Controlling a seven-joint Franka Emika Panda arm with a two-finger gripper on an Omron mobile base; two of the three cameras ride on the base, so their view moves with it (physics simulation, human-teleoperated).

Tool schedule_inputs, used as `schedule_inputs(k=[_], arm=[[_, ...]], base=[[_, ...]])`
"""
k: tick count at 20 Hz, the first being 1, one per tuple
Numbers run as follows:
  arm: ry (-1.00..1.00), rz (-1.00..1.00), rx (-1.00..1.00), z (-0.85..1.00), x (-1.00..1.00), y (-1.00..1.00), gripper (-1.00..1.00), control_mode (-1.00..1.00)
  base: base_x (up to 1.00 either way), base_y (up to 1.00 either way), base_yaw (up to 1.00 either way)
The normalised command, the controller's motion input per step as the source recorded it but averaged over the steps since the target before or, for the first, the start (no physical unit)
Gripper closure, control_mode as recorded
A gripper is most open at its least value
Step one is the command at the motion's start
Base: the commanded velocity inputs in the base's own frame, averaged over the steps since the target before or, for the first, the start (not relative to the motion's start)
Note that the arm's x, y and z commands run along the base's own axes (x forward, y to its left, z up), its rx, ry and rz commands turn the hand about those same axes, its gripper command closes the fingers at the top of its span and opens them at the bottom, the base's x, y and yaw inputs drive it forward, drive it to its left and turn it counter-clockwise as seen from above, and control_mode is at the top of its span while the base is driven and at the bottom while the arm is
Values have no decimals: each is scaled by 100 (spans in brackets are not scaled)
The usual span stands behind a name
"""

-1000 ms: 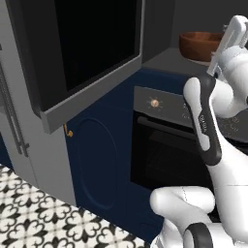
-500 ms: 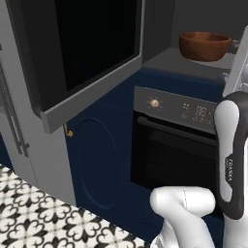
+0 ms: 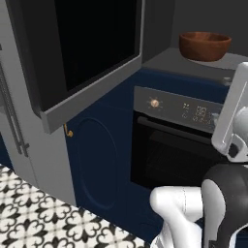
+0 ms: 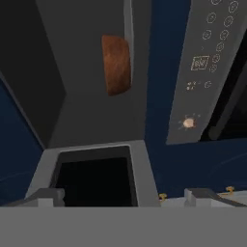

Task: Pick the lime from the sink and place it in the bowl. Then pick the bowl and place it in the microwave. Then close the microwave door and press the start button.

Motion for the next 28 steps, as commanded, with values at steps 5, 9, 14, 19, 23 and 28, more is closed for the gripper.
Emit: schedule_inputs(k=[5, 9, 14, 19, 23, 28], arm=[[-15, -30, 2, -13, -51, 100, -100, -100], [-5, -31, 1, -24, -11, 100, -100, -100], [-3, -17, 0, -43, 17, 100, -100, -100], [-2, -13, 2, -57, 28, 100, -100, -100], [0, -11, -4, -41, 38, 100, -100, -100], [0, -8, -6, -42, 40, 100, -100, -100]], base=[[0, 0, 0], [0, 0, 0], [0, 0, 0], [0, 0, 0], [0, 0, 0], [0, 0, 0]])
